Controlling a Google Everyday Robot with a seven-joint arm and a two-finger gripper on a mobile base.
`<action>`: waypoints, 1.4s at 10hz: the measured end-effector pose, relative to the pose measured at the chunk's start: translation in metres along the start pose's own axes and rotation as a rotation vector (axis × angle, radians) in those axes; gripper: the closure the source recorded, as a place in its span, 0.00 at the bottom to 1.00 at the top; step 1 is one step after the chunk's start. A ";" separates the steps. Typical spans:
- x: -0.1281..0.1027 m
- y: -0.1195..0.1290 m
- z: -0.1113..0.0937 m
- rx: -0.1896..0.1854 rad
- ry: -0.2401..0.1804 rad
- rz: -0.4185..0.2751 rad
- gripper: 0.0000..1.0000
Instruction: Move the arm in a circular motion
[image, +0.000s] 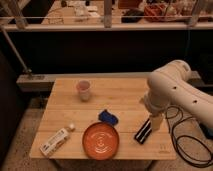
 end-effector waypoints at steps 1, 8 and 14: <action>-0.031 -0.004 -0.004 0.012 -0.022 -0.051 0.20; -0.194 -0.059 -0.016 0.095 -0.249 -0.396 0.20; -0.226 -0.171 -0.013 0.231 -0.268 -0.578 0.20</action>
